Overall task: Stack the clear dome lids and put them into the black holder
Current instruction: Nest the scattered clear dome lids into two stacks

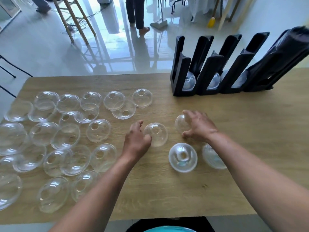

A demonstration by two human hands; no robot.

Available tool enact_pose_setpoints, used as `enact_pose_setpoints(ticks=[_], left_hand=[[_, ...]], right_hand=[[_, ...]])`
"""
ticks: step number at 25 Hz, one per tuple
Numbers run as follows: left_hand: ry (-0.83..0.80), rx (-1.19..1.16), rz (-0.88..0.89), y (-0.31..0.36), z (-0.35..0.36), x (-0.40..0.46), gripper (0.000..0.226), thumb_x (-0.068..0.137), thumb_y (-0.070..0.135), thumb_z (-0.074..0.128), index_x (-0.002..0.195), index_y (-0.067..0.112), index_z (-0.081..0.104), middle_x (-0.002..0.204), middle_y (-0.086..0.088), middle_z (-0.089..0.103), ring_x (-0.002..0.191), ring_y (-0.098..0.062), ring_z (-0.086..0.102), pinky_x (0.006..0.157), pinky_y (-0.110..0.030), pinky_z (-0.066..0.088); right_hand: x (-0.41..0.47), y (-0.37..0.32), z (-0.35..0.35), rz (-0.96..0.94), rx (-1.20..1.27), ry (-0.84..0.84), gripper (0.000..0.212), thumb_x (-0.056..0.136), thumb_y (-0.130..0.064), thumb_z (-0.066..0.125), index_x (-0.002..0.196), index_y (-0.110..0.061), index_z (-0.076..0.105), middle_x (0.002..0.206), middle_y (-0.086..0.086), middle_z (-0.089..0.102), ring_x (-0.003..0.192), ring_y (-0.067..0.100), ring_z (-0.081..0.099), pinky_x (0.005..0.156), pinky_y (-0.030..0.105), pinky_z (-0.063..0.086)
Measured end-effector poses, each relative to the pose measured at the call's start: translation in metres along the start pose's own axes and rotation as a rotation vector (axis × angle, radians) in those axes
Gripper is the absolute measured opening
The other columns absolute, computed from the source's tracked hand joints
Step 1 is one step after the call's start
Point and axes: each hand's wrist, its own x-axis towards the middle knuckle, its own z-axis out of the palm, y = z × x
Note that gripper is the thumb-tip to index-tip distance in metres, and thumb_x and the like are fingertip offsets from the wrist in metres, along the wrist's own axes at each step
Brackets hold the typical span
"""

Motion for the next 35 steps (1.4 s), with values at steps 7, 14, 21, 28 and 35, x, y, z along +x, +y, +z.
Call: enact_pose_setpoints(ticks=[7,14,21,28,35], left_hand=[[-0.181,0.544,0.311,0.005,0.019,0.014,0.104,0.070,0.056,0.077,0.156,0.029,0.027,0.154,-0.002,0.043,0.136,-0.028,0.040,0.109,-0.044,0.037],[-0.155,0.156,0.371,0.044,0.015,-0.029,0.095,0.063,0.065,0.078,0.145,0.032,0.042,0.132,0.012,0.054,0.120,-0.010,0.048,0.093,-0.033,0.046],[-0.244,0.465,0.431,0.051,0.069,-0.081,0.099,0.072,0.065,0.071,0.154,0.030,0.030,0.150,0.007,0.042,0.128,-0.017,0.039,0.105,-0.033,0.041],[-0.190,0.401,0.281,0.051,0.077,-0.078,0.102,0.065,0.069,0.075,0.151,0.035,0.033,0.147,0.011,0.049,0.126,-0.016,0.047,0.100,-0.036,0.048],[-0.027,0.377,0.049,0.043,0.062,-0.074,0.095,0.063,0.062,0.080,0.145,0.032,0.042,0.135,0.009,0.057,0.117,-0.018,0.048,0.087,-0.034,0.049]], right_hand=[[-0.031,0.017,-0.035,0.031,0.348,0.097,0.097,0.065,-0.050,0.089,0.148,-0.035,0.041,0.145,0.003,0.047,0.135,0.024,0.047,0.112,0.046,0.044],[-0.139,0.072,-0.047,0.045,0.467,0.284,0.095,0.065,-0.052,0.088,0.146,-0.050,0.039,0.129,-0.011,0.049,0.109,0.010,0.056,0.086,0.021,0.047],[-0.152,0.093,-0.006,0.027,0.198,0.256,0.098,0.069,-0.054,0.083,0.151,-0.034,0.034,0.131,-0.002,0.049,0.121,0.018,0.046,0.098,0.035,0.049],[-0.119,0.106,0.023,-0.114,0.266,0.204,0.096,0.072,-0.054,0.083,0.153,-0.035,0.036,0.140,-0.003,0.048,0.128,0.020,0.044,0.102,0.033,0.045],[-0.090,0.086,0.032,-0.315,0.333,0.162,0.100,0.069,-0.052,0.087,0.153,-0.029,0.039,0.138,-0.002,0.052,0.124,0.020,0.048,0.102,0.028,0.042]])
